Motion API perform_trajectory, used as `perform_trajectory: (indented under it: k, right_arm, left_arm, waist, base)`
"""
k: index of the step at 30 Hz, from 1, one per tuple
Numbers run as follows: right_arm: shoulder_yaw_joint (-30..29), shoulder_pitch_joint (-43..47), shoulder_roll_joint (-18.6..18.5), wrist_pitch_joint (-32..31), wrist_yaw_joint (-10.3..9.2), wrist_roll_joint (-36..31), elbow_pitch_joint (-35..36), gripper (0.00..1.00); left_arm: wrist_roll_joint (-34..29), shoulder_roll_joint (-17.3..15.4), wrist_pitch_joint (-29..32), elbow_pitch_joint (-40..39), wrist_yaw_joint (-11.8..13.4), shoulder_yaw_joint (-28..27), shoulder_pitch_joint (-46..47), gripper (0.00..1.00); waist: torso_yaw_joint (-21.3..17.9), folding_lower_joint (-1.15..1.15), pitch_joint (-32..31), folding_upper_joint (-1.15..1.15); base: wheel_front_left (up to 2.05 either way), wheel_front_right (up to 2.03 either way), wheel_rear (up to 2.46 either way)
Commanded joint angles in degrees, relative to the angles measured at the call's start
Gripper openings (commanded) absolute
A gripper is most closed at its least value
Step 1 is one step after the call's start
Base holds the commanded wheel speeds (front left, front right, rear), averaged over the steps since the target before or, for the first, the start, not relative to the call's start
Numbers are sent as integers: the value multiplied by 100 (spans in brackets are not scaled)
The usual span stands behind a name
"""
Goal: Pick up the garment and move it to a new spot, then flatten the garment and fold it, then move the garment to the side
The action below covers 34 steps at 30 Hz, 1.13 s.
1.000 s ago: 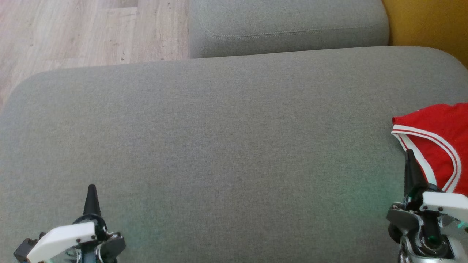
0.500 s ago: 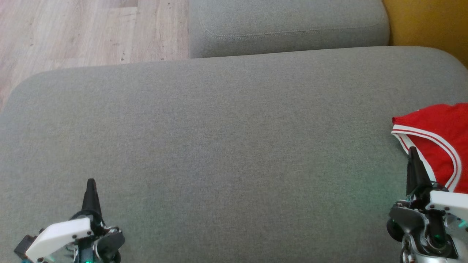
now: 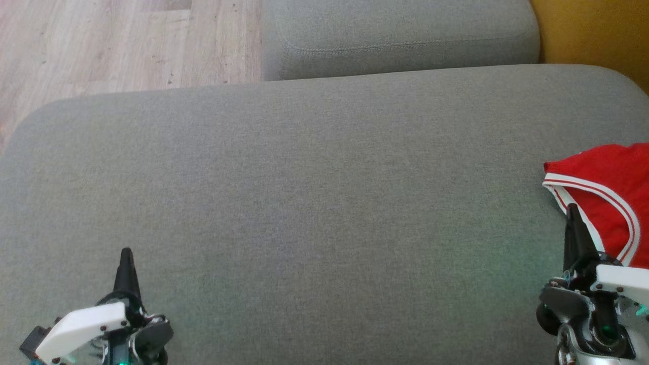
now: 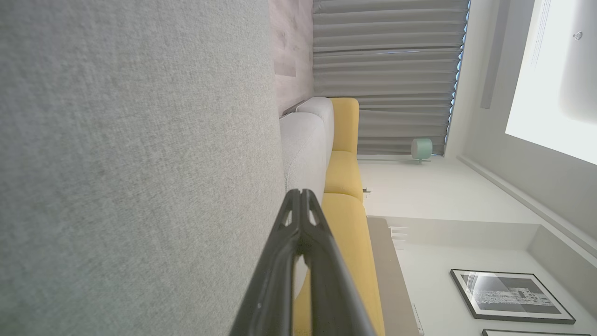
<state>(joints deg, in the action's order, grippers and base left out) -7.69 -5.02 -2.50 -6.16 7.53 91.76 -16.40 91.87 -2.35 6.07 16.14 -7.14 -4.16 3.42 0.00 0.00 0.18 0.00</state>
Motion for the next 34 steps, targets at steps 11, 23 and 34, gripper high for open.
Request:
perform_trajectory:
  k: [11, 23, 34]
  right_arm:
    - [117, -117, -38, -33, -4, 41, 237, 0]
    - [117, -117, -38, -33, -4, 41, 237, 0]
    - [117, -117, -38, -32, -4, 41, 237, 0]
  left_arm:
    - [31, -53, 40, -209, -35, -234, 277, 0]
    - [31, -53, 40, -209, -35, -234, 277, 0]
    - [31, -53, 40, -209, -35, -234, 277, 0]
  waist:
    - [0, 0, 0, 0]
    - [0, 0, 0, 0]
    - [0, 0, 0, 0]
  base:
    - [0, 0, 0]
    - [0, 0, 0]
    - [0, 0, 0]
